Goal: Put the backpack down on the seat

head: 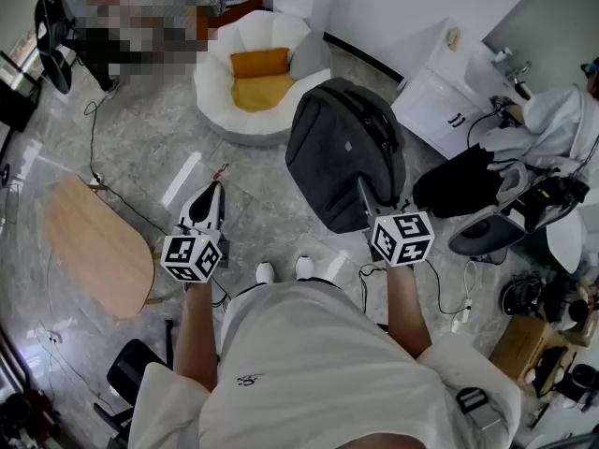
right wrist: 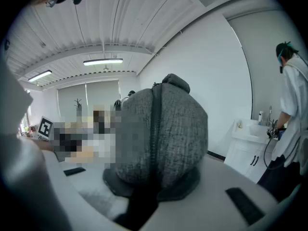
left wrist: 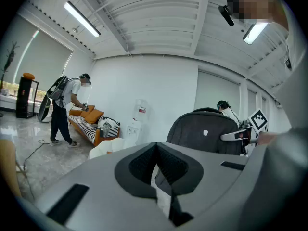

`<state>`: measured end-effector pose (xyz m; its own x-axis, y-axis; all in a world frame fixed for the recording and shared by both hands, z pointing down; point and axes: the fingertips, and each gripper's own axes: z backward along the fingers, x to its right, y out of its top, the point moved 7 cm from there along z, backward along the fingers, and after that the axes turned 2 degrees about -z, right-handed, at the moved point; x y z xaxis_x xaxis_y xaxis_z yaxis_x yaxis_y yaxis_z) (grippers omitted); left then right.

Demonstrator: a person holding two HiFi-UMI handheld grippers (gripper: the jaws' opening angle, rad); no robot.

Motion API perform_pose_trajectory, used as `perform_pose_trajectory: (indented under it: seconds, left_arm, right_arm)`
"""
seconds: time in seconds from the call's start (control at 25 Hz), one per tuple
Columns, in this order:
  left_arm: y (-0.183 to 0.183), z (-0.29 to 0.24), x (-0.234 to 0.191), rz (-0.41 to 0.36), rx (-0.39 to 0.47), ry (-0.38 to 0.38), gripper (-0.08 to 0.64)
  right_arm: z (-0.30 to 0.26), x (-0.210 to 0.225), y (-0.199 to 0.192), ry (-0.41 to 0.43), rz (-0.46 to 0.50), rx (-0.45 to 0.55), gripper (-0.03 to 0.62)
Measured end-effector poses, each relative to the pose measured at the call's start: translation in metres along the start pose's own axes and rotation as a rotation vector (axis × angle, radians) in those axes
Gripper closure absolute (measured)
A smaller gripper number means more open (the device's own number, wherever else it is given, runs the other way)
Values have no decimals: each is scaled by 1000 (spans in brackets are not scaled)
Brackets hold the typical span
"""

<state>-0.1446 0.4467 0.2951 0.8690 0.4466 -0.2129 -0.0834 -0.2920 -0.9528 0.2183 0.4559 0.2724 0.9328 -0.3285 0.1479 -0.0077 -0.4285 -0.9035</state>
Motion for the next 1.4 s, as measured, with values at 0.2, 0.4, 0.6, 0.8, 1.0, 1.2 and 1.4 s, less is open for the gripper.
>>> perform_pose_trajectory:
  seconds: [0.2,0.4,0.6,0.8,1.0,1.2,1.4]
  left_arm:
    - [5,-2,2,-13,11,-6,545]
    - [9,-6,6,-15,21,-19,543]
    - [8,-7,12,-19,21,-19,543]
    - [-2,-5,22,-4,8,-1,544]
    - [-5,-8,36,-16,6,17,543]
    - [-3,-15,47,-19,23,32,544]
    - [-4,-21,60,-27,26,36,544]
  right_arm:
    - [0,-1,0,2,-1,7,523]
    - [3,-2,2,10,-10,22,522]
    - [5,1,3,26,-7,28,522]
    - [7,7,3,43,4,23,522]
    - [13,22,1,62,11,24,522]
    - [13,38,-2,81,17,20,522]
    - [16,50,-2,93,22,24,522]
